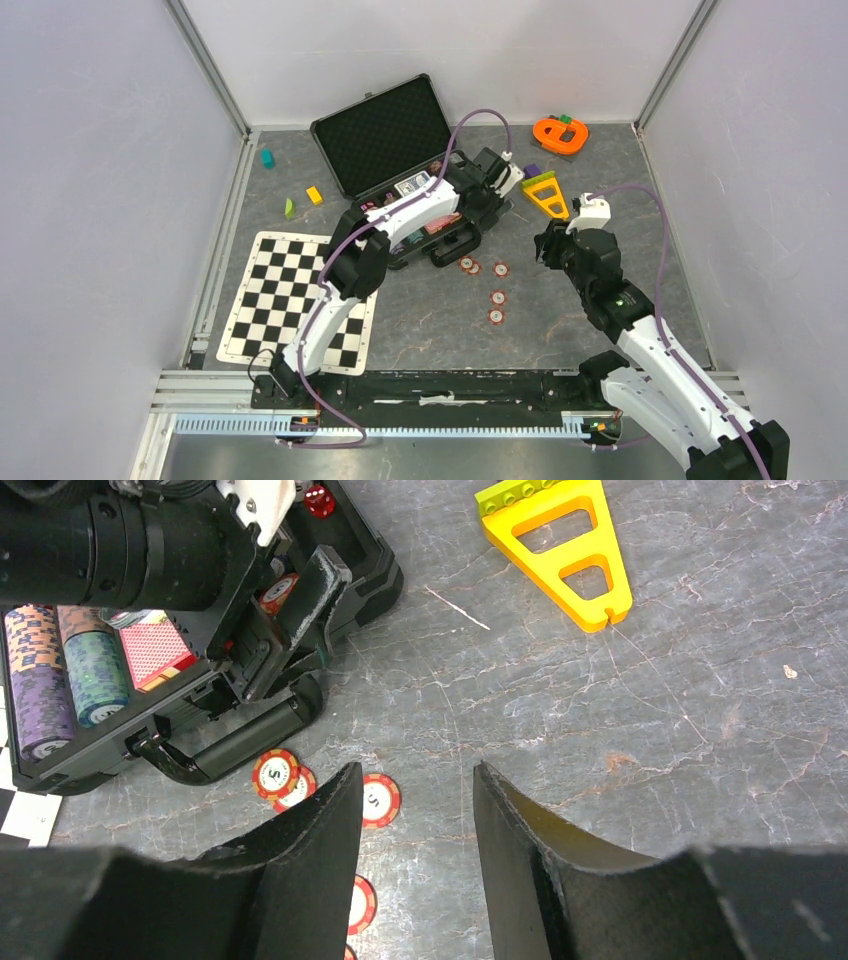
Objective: Pack up texas hold em set
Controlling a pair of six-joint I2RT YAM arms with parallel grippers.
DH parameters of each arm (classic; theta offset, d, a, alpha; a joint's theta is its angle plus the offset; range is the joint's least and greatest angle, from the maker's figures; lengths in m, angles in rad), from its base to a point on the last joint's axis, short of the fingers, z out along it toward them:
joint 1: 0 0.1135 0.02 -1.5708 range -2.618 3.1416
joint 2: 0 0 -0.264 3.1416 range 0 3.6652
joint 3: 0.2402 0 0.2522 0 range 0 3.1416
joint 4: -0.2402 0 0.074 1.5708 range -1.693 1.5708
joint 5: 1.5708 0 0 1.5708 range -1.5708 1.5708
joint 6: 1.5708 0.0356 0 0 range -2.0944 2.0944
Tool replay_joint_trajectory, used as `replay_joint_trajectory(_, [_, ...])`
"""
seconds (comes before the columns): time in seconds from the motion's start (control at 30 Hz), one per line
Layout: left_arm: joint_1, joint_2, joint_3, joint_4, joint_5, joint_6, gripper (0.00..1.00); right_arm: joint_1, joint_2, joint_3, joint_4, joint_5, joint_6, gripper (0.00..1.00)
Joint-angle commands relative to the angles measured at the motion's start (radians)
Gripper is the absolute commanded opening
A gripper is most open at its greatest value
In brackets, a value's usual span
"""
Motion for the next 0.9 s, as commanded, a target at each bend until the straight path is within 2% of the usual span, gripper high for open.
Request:
replay_joint_trajectory(0.0, [0.025,0.068,0.124,-0.161,0.096,0.022,0.87,-0.005,0.004,0.009,0.043,-0.012,-0.004,0.50])
replay_joint_trajectory(0.17, [0.032,0.090,0.152,-0.222,0.125,0.002,0.88,-0.006,0.005,0.008,0.044,-0.023,0.001,0.50])
replay_joint_trajectory(0.47, [0.014,0.096,0.139,-0.194,-0.023,0.005,1.00,-0.012,-0.002,0.010,0.041,-0.041,0.008,0.50])
replay_joint_trajectory(0.63, [-0.031,0.100,0.089,-0.111,-0.143,0.046,1.00,-0.017,0.004,0.012,0.042,-0.058,0.015,0.50])
replay_joint_trajectory(0.87, [-0.060,0.138,0.073,-0.098,-0.249,0.089,1.00,-0.025,-0.003,0.008,0.041,-0.074,0.020,0.50])
